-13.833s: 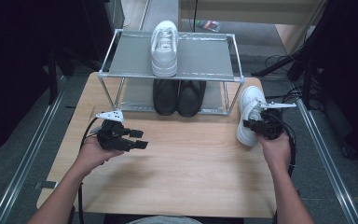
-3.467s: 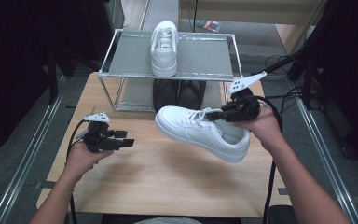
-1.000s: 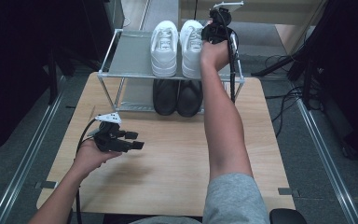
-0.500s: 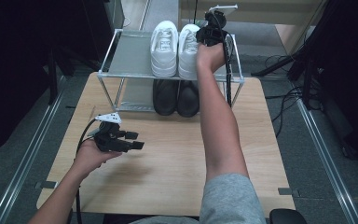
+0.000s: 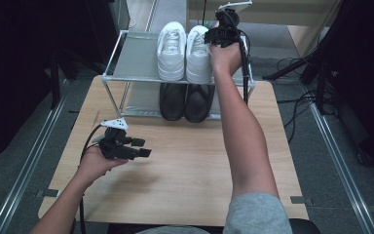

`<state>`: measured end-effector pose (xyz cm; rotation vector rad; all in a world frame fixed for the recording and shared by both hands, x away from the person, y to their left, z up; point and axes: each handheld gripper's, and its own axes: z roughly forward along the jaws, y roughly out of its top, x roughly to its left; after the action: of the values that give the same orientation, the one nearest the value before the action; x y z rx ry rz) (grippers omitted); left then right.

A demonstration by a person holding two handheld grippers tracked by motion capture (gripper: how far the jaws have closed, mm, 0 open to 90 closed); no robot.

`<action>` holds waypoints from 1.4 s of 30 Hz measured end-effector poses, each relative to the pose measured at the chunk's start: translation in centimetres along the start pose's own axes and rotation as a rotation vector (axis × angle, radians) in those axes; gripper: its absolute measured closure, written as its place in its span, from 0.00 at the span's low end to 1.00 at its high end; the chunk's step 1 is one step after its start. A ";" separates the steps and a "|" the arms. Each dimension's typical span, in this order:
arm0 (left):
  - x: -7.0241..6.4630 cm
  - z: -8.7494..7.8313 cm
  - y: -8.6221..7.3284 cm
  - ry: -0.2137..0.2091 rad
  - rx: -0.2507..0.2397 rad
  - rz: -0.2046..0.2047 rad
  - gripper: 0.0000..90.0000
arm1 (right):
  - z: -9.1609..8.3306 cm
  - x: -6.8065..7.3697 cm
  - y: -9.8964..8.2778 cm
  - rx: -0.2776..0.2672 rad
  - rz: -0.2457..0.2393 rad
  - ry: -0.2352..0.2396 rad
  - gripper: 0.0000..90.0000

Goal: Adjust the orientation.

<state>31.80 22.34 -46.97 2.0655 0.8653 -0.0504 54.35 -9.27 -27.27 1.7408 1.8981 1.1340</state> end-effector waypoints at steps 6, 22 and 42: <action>0.1 0.1 0.2 -0.004 -0.001 0.000 0.45 | -3.1 -0.7 -0.2 -0.018 -0.029 0.064 0.74; 0.4 0.4 0.6 -0.003 0.009 0.005 0.45 | -7.1 -3.2 -3.2 -0.037 -0.119 0.199 0.72; 1.0 0.2 0.5 0.015 0.002 -0.008 0.45 | -8.7 -5.1 -11.2 -0.066 -0.284 0.370 0.63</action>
<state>32.88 22.53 -47.06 2.0670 0.8834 -0.0402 41.58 -16.26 -31.31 1.2375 2.2010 1.4594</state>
